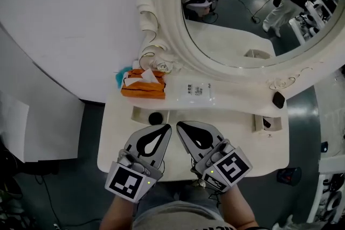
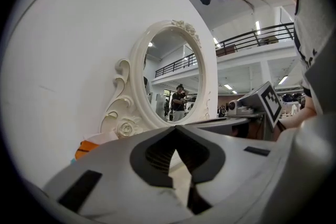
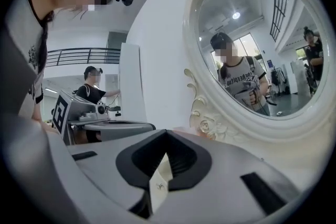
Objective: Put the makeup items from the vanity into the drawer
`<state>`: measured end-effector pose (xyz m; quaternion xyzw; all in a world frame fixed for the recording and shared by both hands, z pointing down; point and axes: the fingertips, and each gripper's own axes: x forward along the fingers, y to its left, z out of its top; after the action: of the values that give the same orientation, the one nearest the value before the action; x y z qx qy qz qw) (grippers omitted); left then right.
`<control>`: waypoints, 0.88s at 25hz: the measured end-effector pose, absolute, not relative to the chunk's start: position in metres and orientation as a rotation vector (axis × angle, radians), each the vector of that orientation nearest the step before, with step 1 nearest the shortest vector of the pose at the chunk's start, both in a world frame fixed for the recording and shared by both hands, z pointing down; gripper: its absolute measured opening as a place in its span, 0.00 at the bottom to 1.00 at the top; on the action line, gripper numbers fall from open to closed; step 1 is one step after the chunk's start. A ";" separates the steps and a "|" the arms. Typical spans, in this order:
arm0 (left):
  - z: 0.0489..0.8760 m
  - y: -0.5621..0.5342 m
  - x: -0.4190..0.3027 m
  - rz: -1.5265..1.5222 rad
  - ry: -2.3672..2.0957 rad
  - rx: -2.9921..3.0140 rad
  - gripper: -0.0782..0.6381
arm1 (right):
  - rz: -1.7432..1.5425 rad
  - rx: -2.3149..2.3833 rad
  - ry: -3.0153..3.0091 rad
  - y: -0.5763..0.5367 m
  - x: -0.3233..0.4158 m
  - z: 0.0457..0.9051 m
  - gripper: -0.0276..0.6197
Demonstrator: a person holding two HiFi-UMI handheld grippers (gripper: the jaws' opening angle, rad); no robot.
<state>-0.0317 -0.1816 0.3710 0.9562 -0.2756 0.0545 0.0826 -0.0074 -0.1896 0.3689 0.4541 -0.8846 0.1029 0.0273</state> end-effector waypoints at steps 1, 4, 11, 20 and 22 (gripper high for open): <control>0.370 -0.179 -0.027 0.162 -0.810 2.862 0.13 | 0.312 1.416 -2.733 -0.187 -0.003 0.366 0.06; 0.365 -0.172 -0.011 0.160 -0.770 2.885 0.13 | 0.293 1.456 -2.731 -0.178 0.011 0.358 0.06; 0.357 -0.154 0.021 0.151 -0.688 2.926 0.13 | 0.250 1.543 -2.724 -0.157 0.042 0.342 0.06; 0.346 -0.130 0.053 0.148 -0.614 2.964 0.13 | 0.218 1.617 -2.708 -0.132 0.073 0.329 0.06; 0.344 -0.126 0.058 0.145 -0.606 2.970 0.13 | 0.215 1.626 -2.707 -0.127 0.078 0.328 0.06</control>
<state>0.0582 -0.1257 0.3435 0.9773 -0.1995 0.0478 0.0535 0.0778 -0.1273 0.3276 0.5138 -0.8552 0.0680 -0.0117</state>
